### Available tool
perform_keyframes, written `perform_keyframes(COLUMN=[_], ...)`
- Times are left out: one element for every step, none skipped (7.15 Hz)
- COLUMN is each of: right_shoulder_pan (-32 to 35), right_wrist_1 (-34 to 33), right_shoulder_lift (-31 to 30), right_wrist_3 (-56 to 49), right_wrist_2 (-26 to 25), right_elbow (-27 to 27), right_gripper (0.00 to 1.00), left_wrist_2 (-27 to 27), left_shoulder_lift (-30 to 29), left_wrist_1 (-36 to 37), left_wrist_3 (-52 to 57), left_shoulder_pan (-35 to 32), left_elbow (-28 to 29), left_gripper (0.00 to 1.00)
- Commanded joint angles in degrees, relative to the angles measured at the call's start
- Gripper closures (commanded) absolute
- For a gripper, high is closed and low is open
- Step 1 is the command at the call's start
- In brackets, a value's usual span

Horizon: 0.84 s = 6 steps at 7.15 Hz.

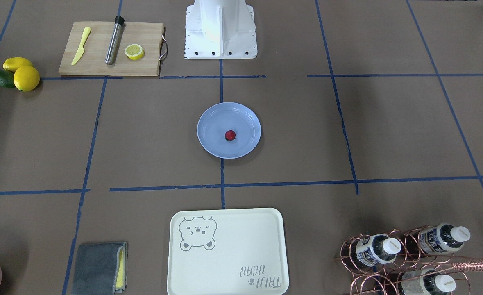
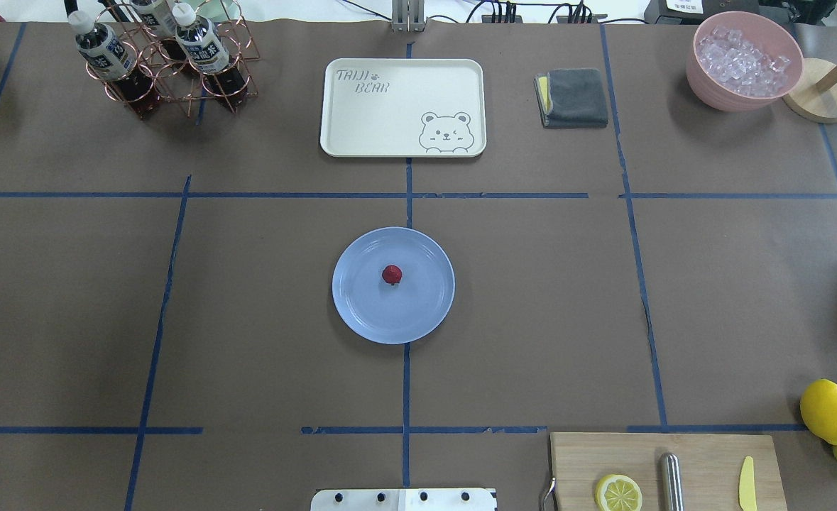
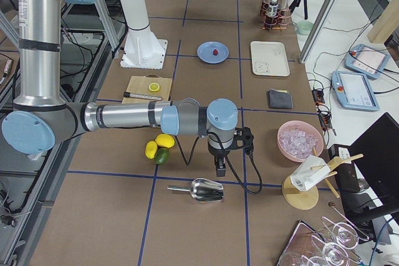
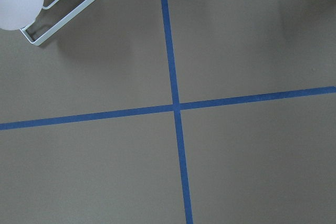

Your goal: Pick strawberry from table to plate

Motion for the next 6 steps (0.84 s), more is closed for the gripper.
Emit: perform_keyframes(right_shoulder_pan=[0.0,0.0,0.0,0.0,0.1,0.2], right_wrist_1=[0.0,0.0,0.1,0.0,0.0,0.0], right_shoulder_lift=[0.2,0.2,0.2,0.3,0.1,0.1], right_wrist_3=[0.2,0.4,0.6,0.7,0.6,0.6], right_wrist_2=[0.0,0.0,0.0,-0.3,-0.4,-0.4], right_elbow=[0.0,0.1,0.3,0.0,0.0,-0.1], right_gripper=[0.00,0.00,0.00,0.00,0.00,0.00], left_wrist_2=[0.0,0.0,0.0,0.0,0.0,0.0], left_shoulder_lift=[-0.1,-0.1,-0.1,-0.1,-0.1,-0.1], left_wrist_1=[0.0,0.0,0.0,0.0,0.0,0.0], left_wrist_3=[0.0,0.0,0.0,-0.1,-0.1,-0.2], left_shoulder_pan=[0.0,0.0,0.0,0.0,0.0,0.0], left_elbow=[0.0,0.1,0.1,0.1,0.0,0.0], left_gripper=[0.00,0.00,0.00,0.00,0.00,0.00])
